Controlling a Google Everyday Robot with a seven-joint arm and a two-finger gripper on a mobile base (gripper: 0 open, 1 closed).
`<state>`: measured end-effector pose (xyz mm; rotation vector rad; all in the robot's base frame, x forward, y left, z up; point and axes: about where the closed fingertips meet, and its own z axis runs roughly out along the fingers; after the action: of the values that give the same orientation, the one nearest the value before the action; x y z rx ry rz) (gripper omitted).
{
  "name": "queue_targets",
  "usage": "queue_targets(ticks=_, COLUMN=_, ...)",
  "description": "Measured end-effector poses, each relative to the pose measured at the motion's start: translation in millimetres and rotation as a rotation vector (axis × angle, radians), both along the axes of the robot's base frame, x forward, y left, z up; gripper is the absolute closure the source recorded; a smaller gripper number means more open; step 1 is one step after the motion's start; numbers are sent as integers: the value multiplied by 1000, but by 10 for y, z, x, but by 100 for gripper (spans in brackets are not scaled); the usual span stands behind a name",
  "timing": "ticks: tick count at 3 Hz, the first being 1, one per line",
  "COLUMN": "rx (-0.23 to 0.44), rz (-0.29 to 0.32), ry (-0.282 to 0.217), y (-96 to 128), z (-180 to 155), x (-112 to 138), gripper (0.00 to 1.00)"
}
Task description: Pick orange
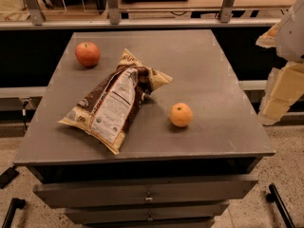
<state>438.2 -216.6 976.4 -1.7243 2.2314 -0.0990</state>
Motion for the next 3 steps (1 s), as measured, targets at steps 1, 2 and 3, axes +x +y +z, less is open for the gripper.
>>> queue_targets(ticks=1, rx=0, rz=0, ry=0, y=0, z=0, x=0, gripper=0)
queue_targets(ticks=2, rx=40, rz=69, ry=23, y=314, z=-271, x=204, gripper=0)
queue_targets(ticks=3, rx=87, rz=184, ry=63, y=822, z=-640, x=432, gripper=0)
